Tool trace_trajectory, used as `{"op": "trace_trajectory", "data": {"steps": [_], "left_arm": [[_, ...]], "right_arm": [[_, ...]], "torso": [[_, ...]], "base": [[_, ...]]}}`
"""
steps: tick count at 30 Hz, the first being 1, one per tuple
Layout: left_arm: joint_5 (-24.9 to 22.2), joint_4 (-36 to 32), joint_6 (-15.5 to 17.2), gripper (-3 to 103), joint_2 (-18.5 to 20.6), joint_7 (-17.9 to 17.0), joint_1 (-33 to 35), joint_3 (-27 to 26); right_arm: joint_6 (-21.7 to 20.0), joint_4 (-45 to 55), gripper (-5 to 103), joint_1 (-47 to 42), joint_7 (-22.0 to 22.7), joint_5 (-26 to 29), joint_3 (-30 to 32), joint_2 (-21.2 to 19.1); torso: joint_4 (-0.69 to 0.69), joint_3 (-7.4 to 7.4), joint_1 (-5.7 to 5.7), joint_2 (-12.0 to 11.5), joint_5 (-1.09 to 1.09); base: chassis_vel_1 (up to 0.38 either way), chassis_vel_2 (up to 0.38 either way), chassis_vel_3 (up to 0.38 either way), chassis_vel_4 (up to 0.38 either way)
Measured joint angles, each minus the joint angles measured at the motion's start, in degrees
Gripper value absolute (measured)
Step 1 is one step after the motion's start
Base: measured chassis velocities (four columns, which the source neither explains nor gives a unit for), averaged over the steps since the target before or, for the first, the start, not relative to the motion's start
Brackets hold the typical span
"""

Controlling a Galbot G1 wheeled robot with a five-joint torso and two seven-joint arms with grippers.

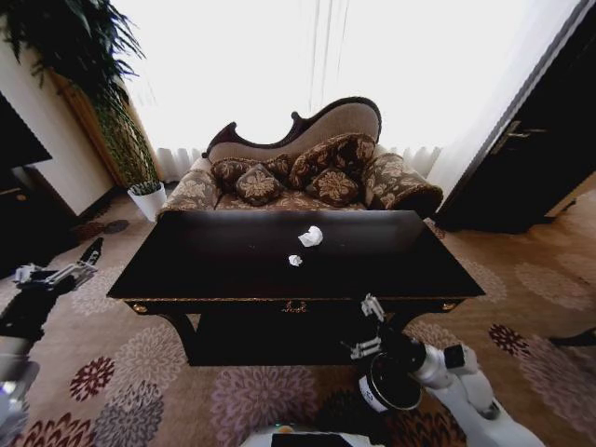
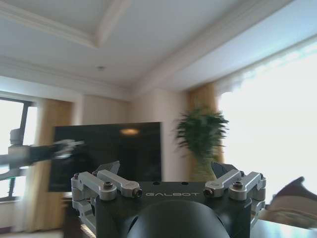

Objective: Move to the front of the table and place the trash on the table into the trash bin.

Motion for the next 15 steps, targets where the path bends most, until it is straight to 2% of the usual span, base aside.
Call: {"op": "trace_trajectory", "data": {"steps": [5, 6, 11, 15], "left_arm": [[1.5, 0.1, -0.5, 100, -1.3, 0.1, 0.5, 0.6], [1.5, 0.1, -0.5, 100, -1.3, 0.1, 0.5, 0.6], [2.8, 1.0, -0.8, 100, -2.1, 0.7, 0.3, 2.5], [3.1, 1.3, -0.9, 100, -2.1, 1.3, 0.0, 3.5]], "right_arm": [[-5.2, 1.0, 100, 3.5, 19.6, 0.6, 0.0, -3.2], [-5.2, 1.0, 100, 3.5, 19.6, 0.6, 0.0, -3.2], [-8.5, 1.0, 100, 5.7, 29.4, 0.8, 0.5, -5.3], [-10.4, 1.0, 100, 7.2, 32.7, 1.1, 0.1, -7.0]], "torso": [[0.00, 0.00, 0.00, 0.0, 0.00], [0.00, 0.00, 0.00, 0.0, 0.00], [-0.01, 0.00, 0.00, 0.0, 0.00], [0.00, 0.00, 0.00, 0.0, 0.00]], "base": [[0.000, 0.000, 0.000, 0.000], [0.000, 0.000, 0.000, 0.000], [0.000, 0.000, 0.000, 0.000], [0.000, 0.000, 0.000, 0.000]]}}
